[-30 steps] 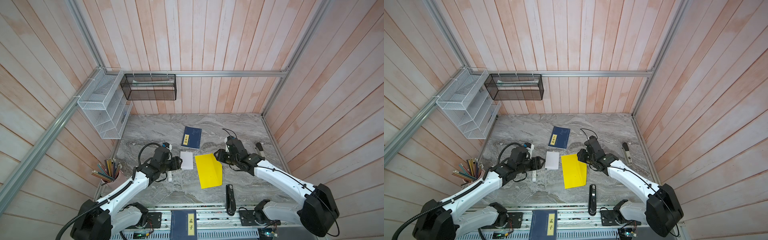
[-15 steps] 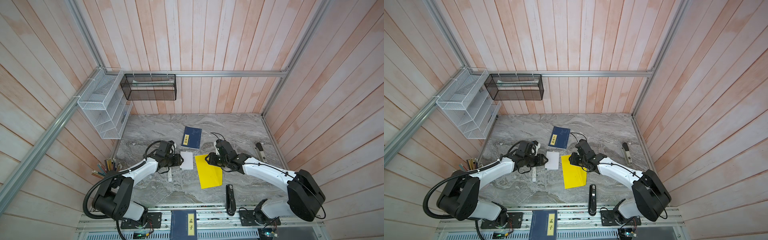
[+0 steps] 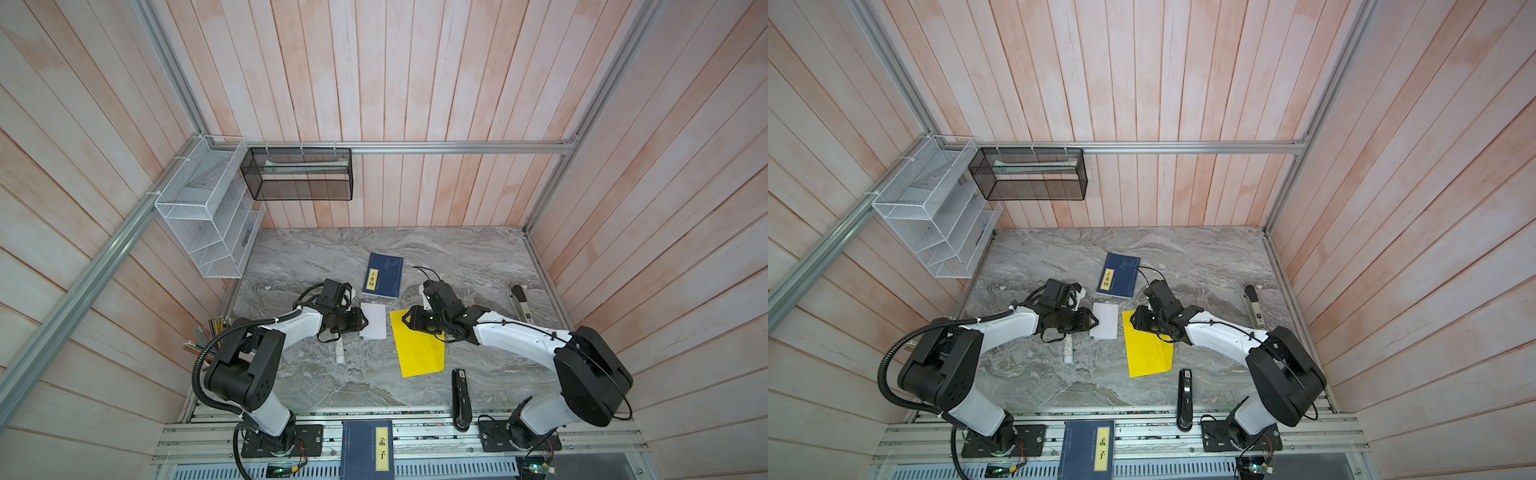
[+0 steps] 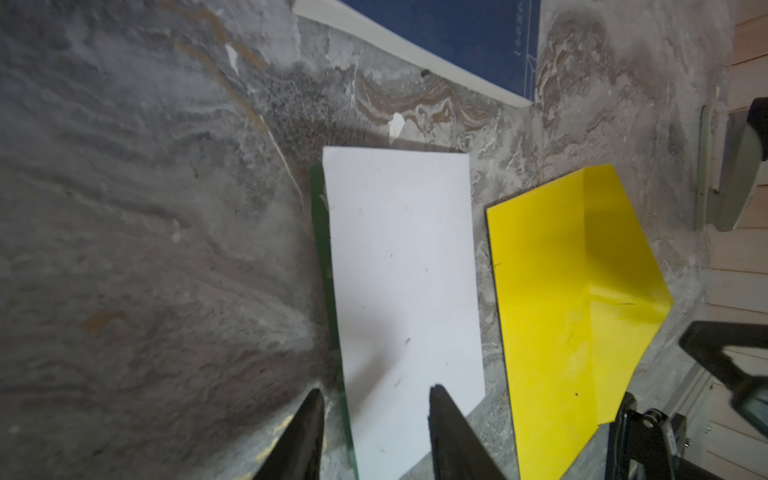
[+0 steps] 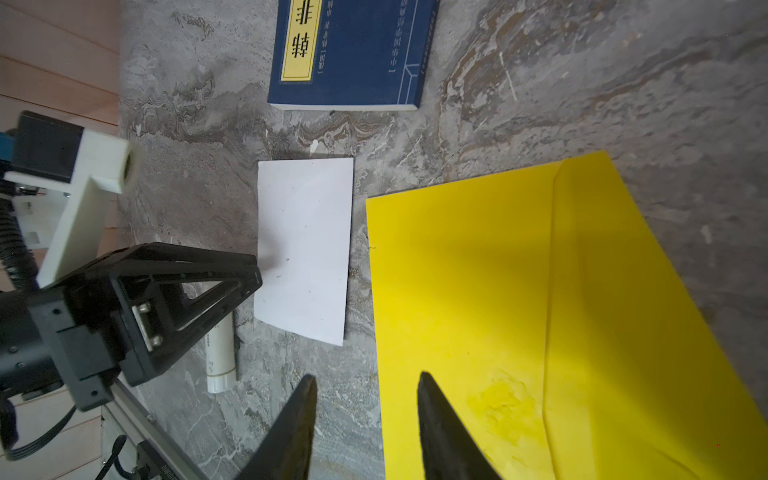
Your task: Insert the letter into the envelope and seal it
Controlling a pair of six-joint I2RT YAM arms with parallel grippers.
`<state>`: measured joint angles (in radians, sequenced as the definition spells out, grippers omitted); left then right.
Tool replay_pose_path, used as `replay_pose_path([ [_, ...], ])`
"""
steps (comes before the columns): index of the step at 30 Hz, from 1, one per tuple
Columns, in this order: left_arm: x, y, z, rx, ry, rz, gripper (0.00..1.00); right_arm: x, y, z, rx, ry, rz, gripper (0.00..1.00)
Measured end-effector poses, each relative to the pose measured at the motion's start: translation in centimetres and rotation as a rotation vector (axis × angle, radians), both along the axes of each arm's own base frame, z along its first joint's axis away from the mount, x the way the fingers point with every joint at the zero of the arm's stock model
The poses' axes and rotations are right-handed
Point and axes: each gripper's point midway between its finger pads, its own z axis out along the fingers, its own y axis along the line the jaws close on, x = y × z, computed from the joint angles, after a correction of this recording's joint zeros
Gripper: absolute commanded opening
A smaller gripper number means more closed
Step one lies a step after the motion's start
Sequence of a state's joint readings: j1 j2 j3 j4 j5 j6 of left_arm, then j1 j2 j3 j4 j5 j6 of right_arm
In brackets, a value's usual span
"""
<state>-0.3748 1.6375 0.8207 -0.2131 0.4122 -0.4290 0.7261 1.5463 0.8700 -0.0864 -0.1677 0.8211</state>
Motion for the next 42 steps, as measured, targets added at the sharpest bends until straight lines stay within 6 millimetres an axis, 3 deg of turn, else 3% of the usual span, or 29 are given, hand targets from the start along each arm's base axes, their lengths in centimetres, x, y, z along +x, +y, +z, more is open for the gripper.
replay_pose_path([
  [7,0.5,-0.1,0.3,-0.056,0.001,-0.004,0.42,0.4,1.9,-0.9,0.036,0.027,0.024,0.41],
  [14,0.7,-0.5,-0.2,-0.098,0.015,-0.02,0.39,0.3,2.5,-1.5,0.043,0.039,0.036,0.41],
  [21,0.8,-0.8,-0.1,-0.128,0.017,-0.028,0.28,0.4,2.7,-2.0,0.04,0.046,0.039,0.4],
  [27,1.0,-0.8,-0.3,-0.142,0.017,-0.028,0.13,0.3,2.7,-2.4,0.035,0.053,0.041,0.4],
  [33,1.0,-0.8,-0.5,-0.143,0.019,-0.028,0.0,0.3,2.7,-2.4,0.035,0.052,0.041,0.4],
  [38,1.1,-0.7,-0.3,-0.145,0.01,-0.028,0.0,0.3,2.7,-2.0,0.04,0.046,0.042,0.42],
  [42,1.0,-0.6,1.3,-0.156,-0.026,-0.029,0.0,0.3,3.0,-0.5,0.064,0.013,0.062,0.45],
])
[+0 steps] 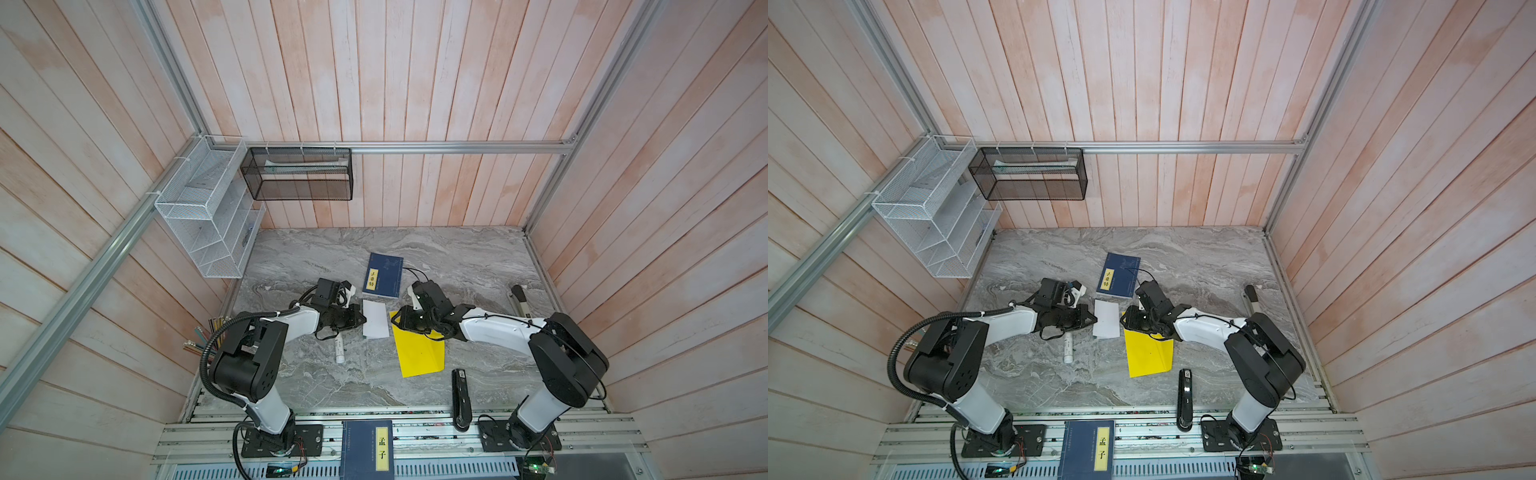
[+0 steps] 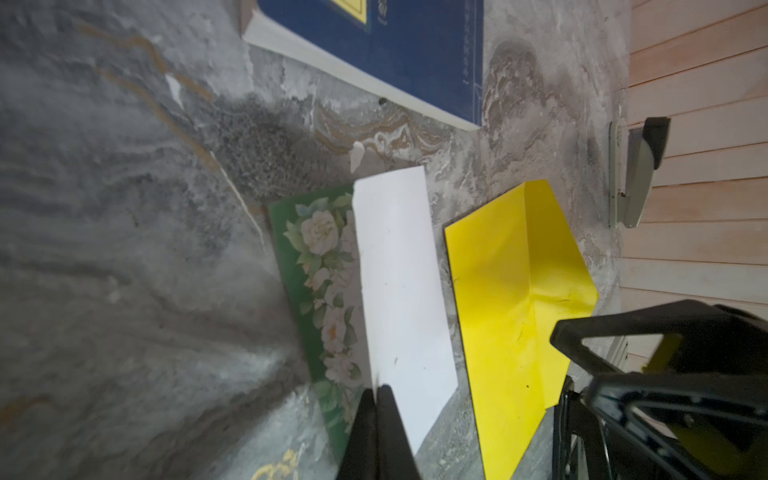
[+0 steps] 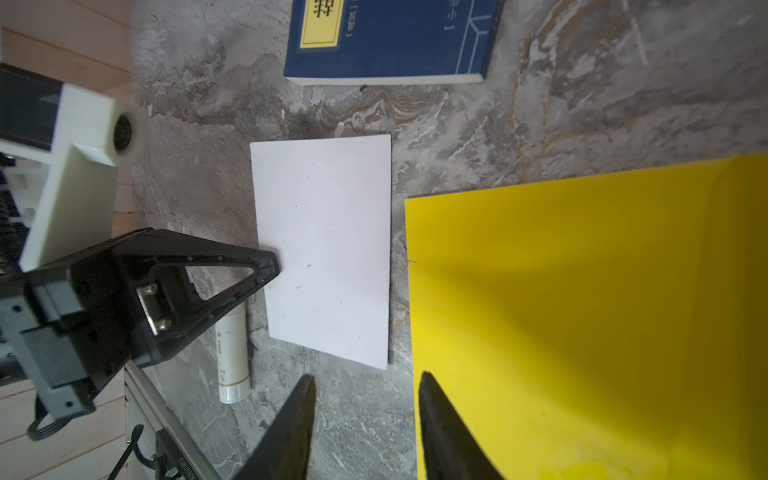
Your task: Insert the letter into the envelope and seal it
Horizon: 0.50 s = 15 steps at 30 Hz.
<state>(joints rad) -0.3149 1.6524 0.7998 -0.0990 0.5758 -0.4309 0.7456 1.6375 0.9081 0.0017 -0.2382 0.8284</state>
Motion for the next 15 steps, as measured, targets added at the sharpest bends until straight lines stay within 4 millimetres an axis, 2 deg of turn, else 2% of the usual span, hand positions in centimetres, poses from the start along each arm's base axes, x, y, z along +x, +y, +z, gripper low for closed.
replay_pose_path([
  [5,-0.1,0.1,5.3,-0.044,-0.12,0.006,0.0,-0.1,0.3,3.3,0.072,-0.068,0.044,0.47],
  [10,-1.2,0.3,11.6,-0.11,-0.253,0.01,0.0,-0.3,-0.6,6.0,0.161,-0.12,0.066,0.5],
  [13,-2.4,0.3,14.1,-0.154,-0.297,0.004,0.0,-0.6,-1.0,6.9,0.209,-0.135,0.081,0.53],
  [15,-3.2,0.3,15.0,-0.18,-0.308,-0.002,0.0,-1.0,-1.1,7.5,0.242,-0.149,0.097,0.55],
])
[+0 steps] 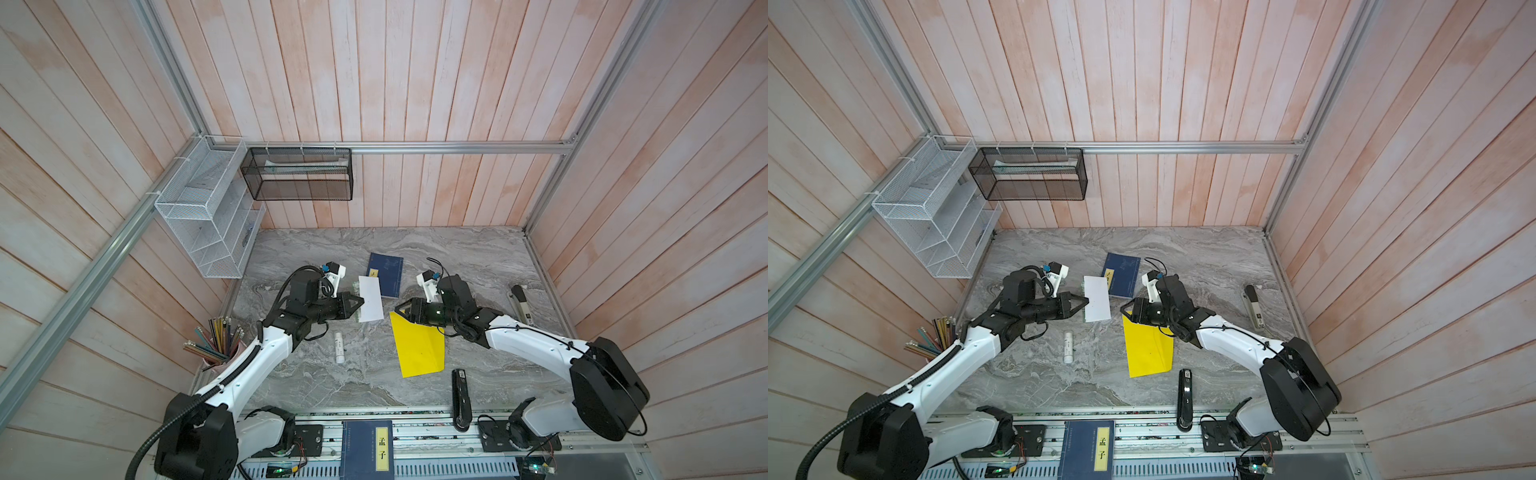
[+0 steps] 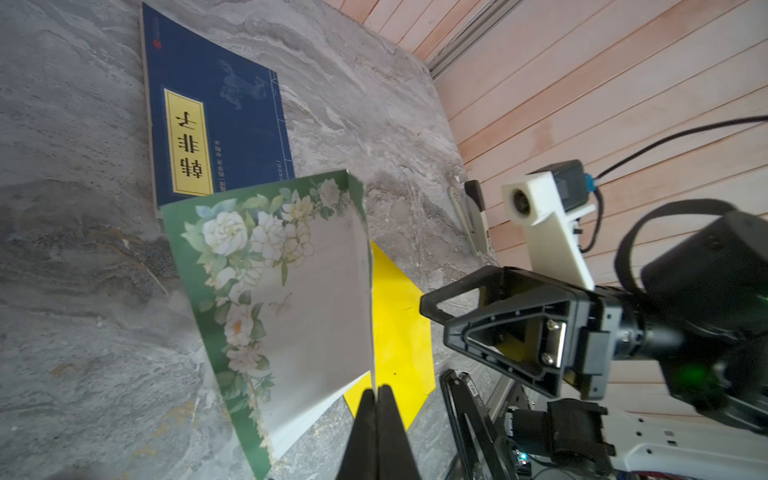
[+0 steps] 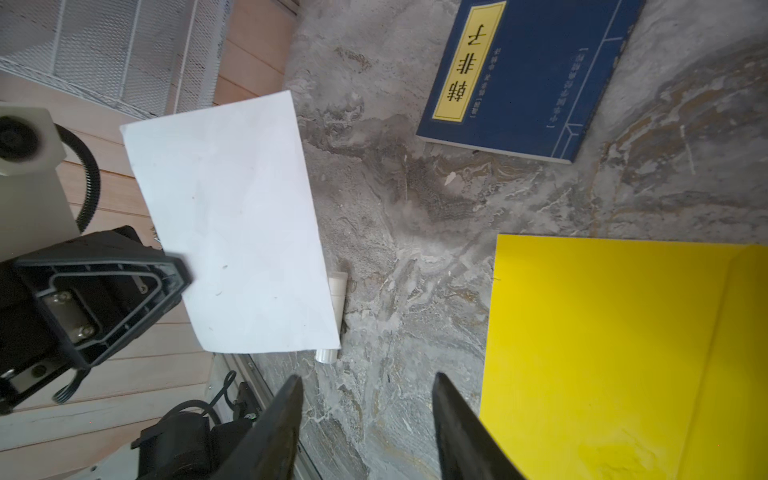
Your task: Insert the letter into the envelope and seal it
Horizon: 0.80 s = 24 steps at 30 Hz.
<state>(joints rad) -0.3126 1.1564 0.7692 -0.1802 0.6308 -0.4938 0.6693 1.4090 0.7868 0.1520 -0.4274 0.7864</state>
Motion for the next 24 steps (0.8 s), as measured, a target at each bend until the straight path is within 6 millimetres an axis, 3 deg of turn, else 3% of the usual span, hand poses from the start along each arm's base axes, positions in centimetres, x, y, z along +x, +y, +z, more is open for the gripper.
replay_pose_path([
  [8,-2.0,-0.3,0.4,-0.073,0.053,-0.03,0.0,-1.3,0.9,3.6,0.14,-0.071,0.079,0.59],
  [18,-3.1,-0.8,2.9,-0.159,0.026,-0.056,0.0,-1.5,1.3,4.1,0.166,-0.084,0.107,0.59],
  [24,-3.5,-1.0,3.1,-0.186,0.032,-0.062,0.0,-1.9,2.1,4.6,0.214,-0.08,0.153,0.59],
])
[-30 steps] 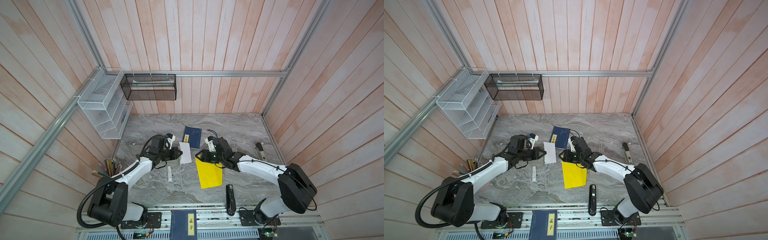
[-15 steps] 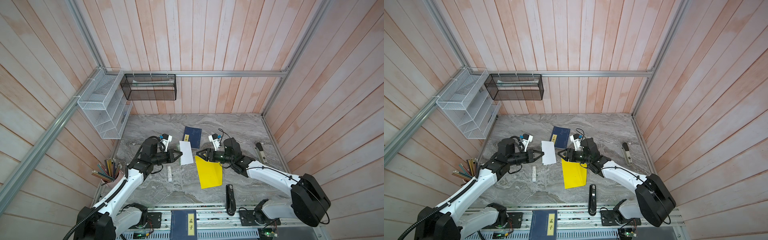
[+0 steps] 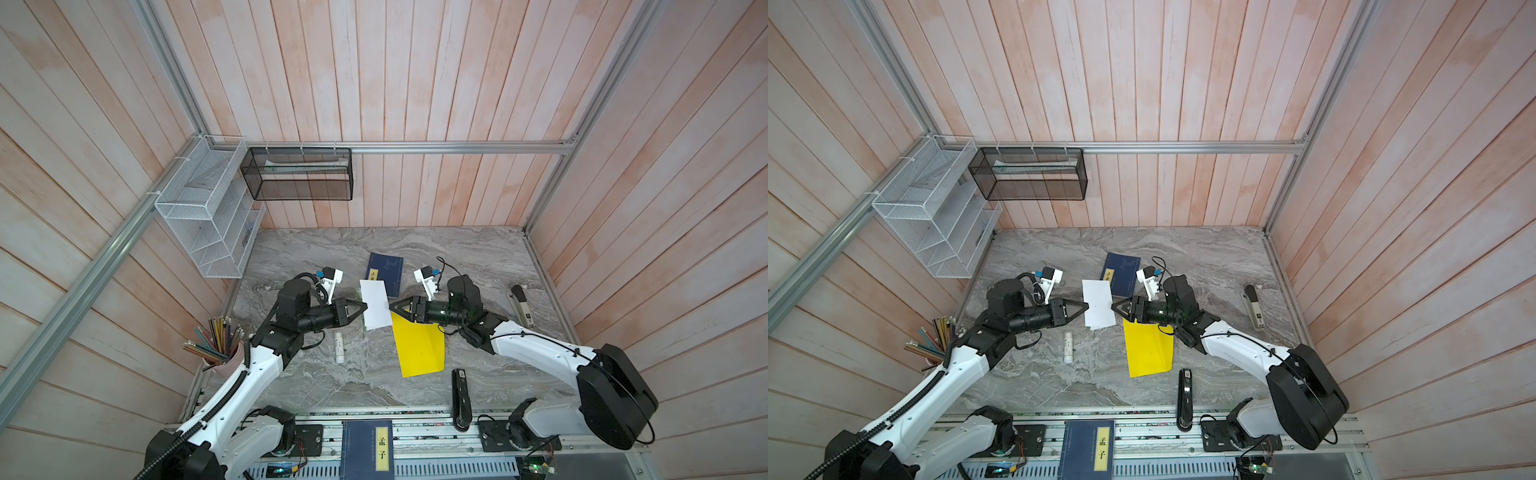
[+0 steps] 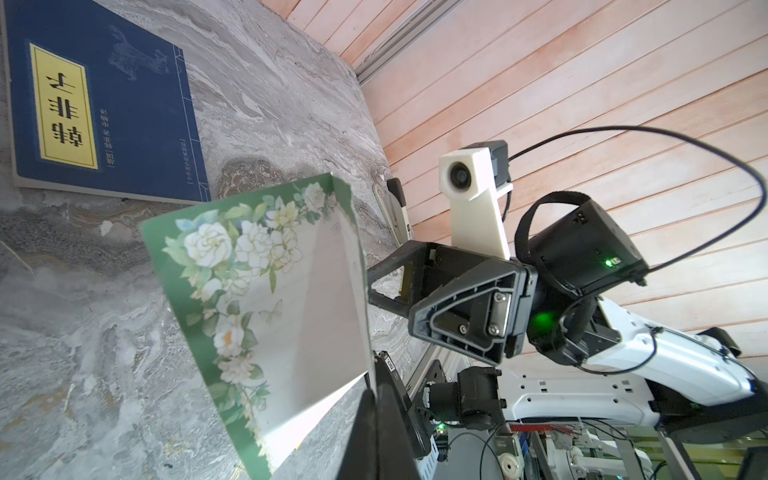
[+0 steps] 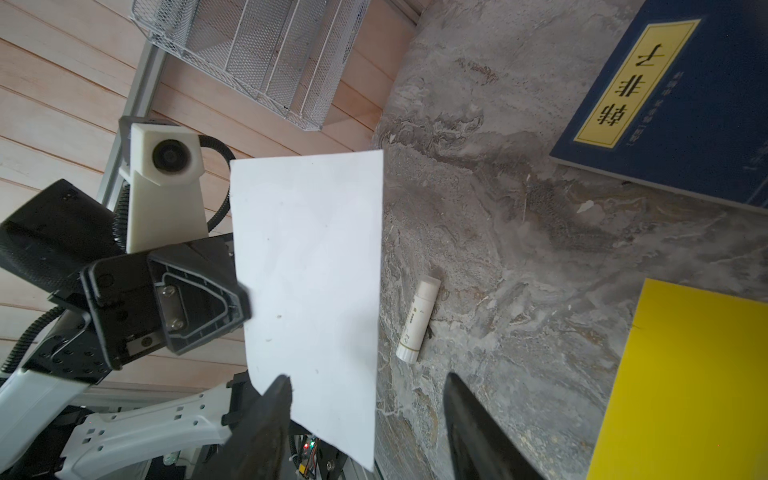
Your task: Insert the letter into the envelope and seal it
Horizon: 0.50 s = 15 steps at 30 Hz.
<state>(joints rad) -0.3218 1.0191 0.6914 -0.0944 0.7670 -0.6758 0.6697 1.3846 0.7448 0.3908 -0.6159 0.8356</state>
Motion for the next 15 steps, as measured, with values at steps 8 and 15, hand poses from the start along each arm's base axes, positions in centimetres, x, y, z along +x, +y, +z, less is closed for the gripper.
replay_pose_path([
  [8,-0.45,-0.63,0.19,-0.017,0.012,-0.018,0.0,-0.65,0.93,1.0,0.052,-0.016,0.048,0.59],
  [15,-0.69,-0.83,0.74,-0.028,-0.002,-0.024,0.0,-0.78,0.9,0.04,0.043,0.008,0.049,0.54],
])
